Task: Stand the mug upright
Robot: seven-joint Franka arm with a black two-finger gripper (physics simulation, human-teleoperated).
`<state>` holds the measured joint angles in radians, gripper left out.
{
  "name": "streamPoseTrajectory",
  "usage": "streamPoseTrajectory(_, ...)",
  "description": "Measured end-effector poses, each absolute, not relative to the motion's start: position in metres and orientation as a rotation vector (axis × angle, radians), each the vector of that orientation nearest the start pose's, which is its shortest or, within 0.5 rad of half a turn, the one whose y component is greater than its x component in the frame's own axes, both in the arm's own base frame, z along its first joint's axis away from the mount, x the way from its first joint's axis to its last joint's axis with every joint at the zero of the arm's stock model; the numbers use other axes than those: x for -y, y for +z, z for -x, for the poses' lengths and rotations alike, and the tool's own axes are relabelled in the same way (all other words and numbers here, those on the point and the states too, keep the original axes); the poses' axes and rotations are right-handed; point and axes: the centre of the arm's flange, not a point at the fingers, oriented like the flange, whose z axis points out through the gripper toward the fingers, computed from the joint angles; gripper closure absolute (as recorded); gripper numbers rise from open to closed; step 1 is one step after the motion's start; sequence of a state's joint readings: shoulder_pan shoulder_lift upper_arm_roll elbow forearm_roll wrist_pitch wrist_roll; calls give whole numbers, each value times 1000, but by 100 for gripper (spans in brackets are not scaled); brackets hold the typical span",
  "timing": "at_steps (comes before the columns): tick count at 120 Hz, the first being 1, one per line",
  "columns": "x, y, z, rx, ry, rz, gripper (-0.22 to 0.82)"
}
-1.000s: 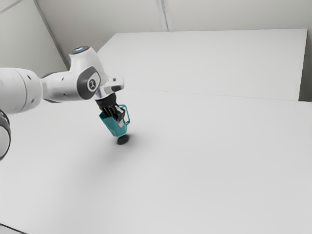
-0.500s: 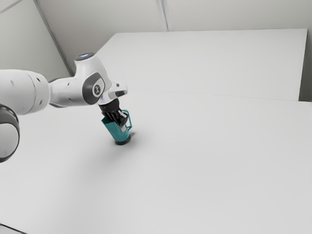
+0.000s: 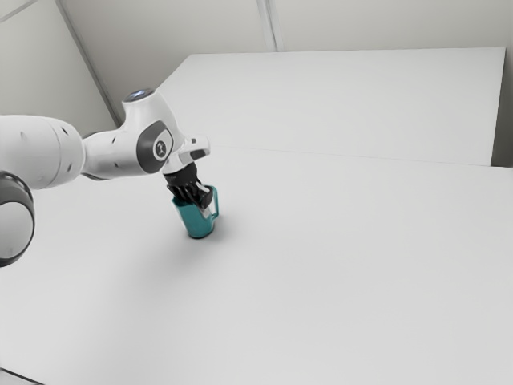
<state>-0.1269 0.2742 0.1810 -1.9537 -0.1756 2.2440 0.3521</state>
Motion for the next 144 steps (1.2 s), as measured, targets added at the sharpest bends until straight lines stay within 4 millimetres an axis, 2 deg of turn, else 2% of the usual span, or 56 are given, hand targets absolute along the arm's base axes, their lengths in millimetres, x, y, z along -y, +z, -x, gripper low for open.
streamPoseTrajectory(9, -22, 349, -609, -323, -83, 3208, 58)
streamPoseTrajectory(21, -21, 369, -609, -333, -135, 3204, 55)
streamPoseTrajectory(54, -22, 438, -606, -382, -295, 3157, 48)
streamPoseTrajectory(72, -26, 493, -610, -432, -361, 3087, 44)
streamPoseTrajectory(91, -37, 552, -600, -464, -384, 2998, 29)
streamPoseTrajectory(103, -43, 580, -590, -468, -377, 2967, 19)
streamPoseTrajectory(128, -54, 619, -568, -414, -339, 2948, 9)
streamPoseTrajectory(144, -61, 630, -558, -368, -305, 2950, 6)
